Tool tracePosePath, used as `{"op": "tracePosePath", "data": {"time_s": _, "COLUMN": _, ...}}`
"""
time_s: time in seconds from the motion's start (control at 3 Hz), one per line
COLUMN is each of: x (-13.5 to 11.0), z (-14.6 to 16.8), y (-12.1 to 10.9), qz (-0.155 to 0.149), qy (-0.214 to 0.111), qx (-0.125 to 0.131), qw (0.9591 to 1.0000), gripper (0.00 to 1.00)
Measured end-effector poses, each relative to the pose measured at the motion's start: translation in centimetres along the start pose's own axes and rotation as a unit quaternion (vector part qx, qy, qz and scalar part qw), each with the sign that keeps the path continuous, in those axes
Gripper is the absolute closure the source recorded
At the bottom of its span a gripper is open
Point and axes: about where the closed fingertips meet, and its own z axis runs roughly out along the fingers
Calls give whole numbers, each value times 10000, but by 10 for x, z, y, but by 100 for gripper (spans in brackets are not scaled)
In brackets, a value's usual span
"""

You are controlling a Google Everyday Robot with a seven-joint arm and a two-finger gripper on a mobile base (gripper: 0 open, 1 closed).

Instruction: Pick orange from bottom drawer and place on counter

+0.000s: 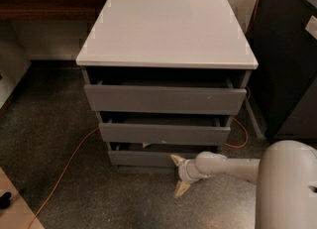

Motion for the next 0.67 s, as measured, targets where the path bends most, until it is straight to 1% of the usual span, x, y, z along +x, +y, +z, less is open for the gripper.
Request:
{"op": "tracePosePath", "data": {"time_s": 0.33, "x": 16, "z": 25, "y": -8, "qz": 36, "qy": -32, "qx": 79, "qw": 10000, "gripper": 0}}
{"op": "tracePosePath", "data": {"time_s": 0.67, "x": 24, "z": 37, "y": -14, "qz": 27, "qy": -20, "qx": 147, "qw": 9999, "gripper": 0}}
